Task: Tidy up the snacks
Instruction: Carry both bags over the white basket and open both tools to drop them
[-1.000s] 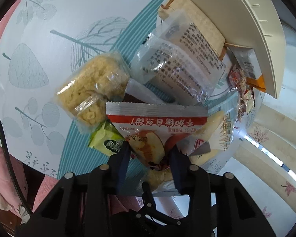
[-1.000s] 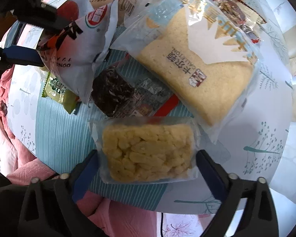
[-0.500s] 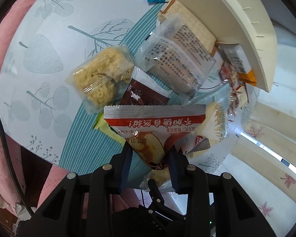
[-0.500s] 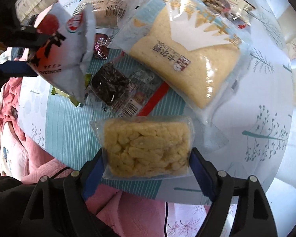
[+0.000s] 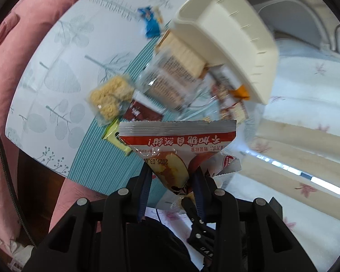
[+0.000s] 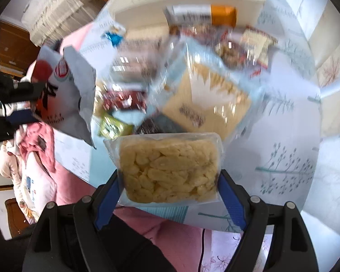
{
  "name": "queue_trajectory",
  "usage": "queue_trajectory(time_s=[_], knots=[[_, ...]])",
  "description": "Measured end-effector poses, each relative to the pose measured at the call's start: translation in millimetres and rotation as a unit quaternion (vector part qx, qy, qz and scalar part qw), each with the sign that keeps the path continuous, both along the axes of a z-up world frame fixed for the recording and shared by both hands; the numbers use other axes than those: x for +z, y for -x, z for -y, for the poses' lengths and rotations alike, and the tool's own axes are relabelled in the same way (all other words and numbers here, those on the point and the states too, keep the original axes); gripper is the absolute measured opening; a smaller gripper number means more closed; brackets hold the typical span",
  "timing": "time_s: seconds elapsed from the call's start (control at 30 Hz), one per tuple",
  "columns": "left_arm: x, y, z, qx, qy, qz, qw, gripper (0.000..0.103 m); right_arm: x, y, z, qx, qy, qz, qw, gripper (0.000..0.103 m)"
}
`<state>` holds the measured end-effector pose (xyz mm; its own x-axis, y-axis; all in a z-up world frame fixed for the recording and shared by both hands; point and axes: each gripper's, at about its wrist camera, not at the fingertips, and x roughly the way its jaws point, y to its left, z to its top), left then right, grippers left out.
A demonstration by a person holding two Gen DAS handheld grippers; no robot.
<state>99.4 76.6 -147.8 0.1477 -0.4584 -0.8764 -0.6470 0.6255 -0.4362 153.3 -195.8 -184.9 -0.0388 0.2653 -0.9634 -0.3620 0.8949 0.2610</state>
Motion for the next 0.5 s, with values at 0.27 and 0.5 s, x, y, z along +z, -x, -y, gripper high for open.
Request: queue_trajectory(time_s=[0.27, 0.5], knots=[[55, -28, -22, 0.005, -0.029, 0.058, 0.9979, 0.033, 58, -25, -25, -0.004, -0.04, 0.081, 0.996, 0.082], [88, -70, -38, -0.007, -0.059, 0.094, 0.9938, 0.033, 92, -61, -53, -0.022, -0.076, 0.136, 0.988, 0.083]])
